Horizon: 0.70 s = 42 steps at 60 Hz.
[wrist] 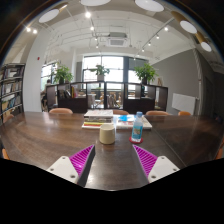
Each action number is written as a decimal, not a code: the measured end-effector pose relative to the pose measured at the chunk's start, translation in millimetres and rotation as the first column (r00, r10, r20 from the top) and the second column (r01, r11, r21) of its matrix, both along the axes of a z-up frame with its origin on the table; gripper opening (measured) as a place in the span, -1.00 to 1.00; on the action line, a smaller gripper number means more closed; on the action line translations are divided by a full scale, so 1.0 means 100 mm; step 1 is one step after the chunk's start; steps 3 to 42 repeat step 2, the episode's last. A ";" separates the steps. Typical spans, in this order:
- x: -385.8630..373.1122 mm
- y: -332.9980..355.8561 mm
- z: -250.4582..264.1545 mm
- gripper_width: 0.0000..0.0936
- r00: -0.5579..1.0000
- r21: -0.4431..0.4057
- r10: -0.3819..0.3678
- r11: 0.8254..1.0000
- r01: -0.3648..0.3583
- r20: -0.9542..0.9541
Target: Pour water
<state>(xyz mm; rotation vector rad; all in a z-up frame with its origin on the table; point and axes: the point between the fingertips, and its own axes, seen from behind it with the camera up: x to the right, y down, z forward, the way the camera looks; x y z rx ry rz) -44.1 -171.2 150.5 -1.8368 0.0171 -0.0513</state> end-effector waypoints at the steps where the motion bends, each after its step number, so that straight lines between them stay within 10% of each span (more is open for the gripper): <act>1: 0.01 -0.01 0.00 0.58 1.000 -0.003 -0.004 1.000 0.004 0.004; 42: 0.02 -0.01 -0.01 0.59 1.000 -0.006 -0.009 1.000 0.009 0.006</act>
